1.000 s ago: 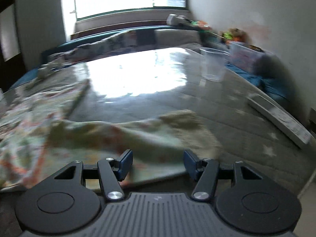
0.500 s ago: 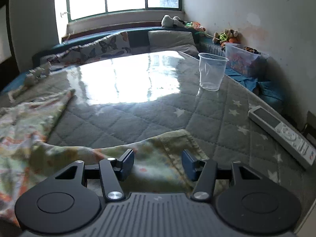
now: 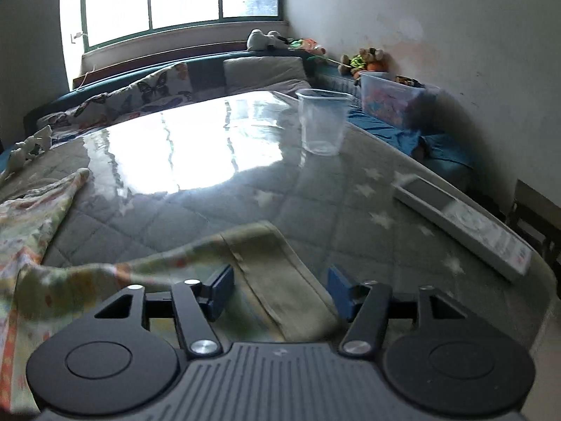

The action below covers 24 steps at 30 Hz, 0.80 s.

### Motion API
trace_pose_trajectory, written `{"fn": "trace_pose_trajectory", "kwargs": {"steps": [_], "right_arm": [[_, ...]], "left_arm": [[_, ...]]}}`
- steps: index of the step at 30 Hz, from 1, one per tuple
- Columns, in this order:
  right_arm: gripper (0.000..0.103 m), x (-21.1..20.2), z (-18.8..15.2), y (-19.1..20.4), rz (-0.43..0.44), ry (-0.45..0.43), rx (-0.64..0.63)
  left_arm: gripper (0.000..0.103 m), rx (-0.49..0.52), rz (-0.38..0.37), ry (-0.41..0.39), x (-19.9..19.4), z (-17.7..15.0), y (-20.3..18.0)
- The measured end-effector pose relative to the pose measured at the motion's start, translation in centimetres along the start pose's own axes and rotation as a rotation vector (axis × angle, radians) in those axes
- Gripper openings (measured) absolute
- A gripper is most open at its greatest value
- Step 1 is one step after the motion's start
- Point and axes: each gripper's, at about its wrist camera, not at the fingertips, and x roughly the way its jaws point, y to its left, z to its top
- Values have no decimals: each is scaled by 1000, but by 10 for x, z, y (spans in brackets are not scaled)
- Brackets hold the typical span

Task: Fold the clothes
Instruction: 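Grasp the corduroy cuff of the sleeve with the right gripper, then lift the sleeve with the right gripper and fold it across the shirt front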

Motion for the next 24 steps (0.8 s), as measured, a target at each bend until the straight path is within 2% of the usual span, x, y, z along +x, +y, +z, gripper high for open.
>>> {"fn": "trace_pose_trajectory", "kwargs": {"steps": [5, 6, 8, 10, 11, 15, 18, 24], "right_arm": [[60, -13, -8, -8, 9, -2, 33], [57, -14, -8, -7, 14, -2, 30], [48, -16, -8, -5, 18, -4, 27], [20, -18, -8, -5, 31, -5, 39], [16, -17, -7, -7, 42, -4, 50], [11, -26, -2, -4, 60, -33, 55], [9, -41, 8, 4, 112, -71, 55], [9, -75, 37, 48, 311, -140, -27]], "left_arm": [[103, -1, 0, -1, 0, 0, 0], [103, 0, 1, 0, 0, 0, 0], [103, 0, 2, 0, 0, 0, 0], [103, 0, 3, 0, 0, 0, -1], [103, 0, 3, 0, 0, 0, -1], [103, 0, 3, 1, 0, 0, 0], [103, 1, 5, 1, 0, 0, -1], [103, -3, 6, 8, -1, 2, 0]]}}
